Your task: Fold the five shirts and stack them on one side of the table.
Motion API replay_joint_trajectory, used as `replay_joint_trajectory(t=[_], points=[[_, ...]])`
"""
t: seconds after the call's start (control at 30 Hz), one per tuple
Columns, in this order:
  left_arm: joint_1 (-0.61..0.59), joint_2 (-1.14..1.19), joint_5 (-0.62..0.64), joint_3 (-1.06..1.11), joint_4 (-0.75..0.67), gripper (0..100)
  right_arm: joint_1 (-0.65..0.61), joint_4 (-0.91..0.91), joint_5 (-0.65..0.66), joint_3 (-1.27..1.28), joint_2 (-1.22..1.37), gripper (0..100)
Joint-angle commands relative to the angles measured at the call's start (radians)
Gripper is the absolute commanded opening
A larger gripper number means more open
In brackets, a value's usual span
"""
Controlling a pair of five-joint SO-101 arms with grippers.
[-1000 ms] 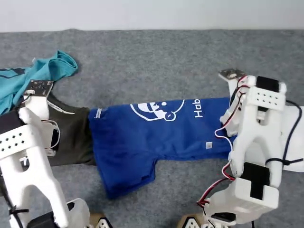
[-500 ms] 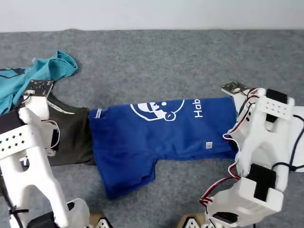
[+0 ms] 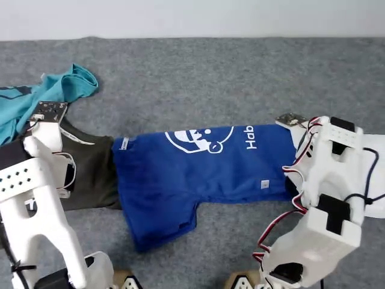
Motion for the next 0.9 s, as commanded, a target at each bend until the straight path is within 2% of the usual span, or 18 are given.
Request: replay_joint_trajectory(t=[0.0,0.2,0.37,0.63,0.87], points=[[0.000,-0.028,-0.006,-0.002,0.026,0,-0.018,-0.028,0.011,-0.008,-0.007,8.6],[0.000,-0.026,-0.006,-0.002,0.026,0,-0.036,-0.027,0.077,-0.040,-0.022,1.5],[0.000,-0.026,-0.006,-0.002,0.026,0,-0.038,-0.015,0.094,-0.199,-0.076,1.4],[0.002,-0.025,-0.006,-0.002,0.026,0,-0.145,-0.044,0.201,-0.465,-0.085,1.3],[0.002,-0.025,-0.006,-0.002,0.026,0,-0.209,-0.068,0.287,-0.540,-0.094,1.3]])
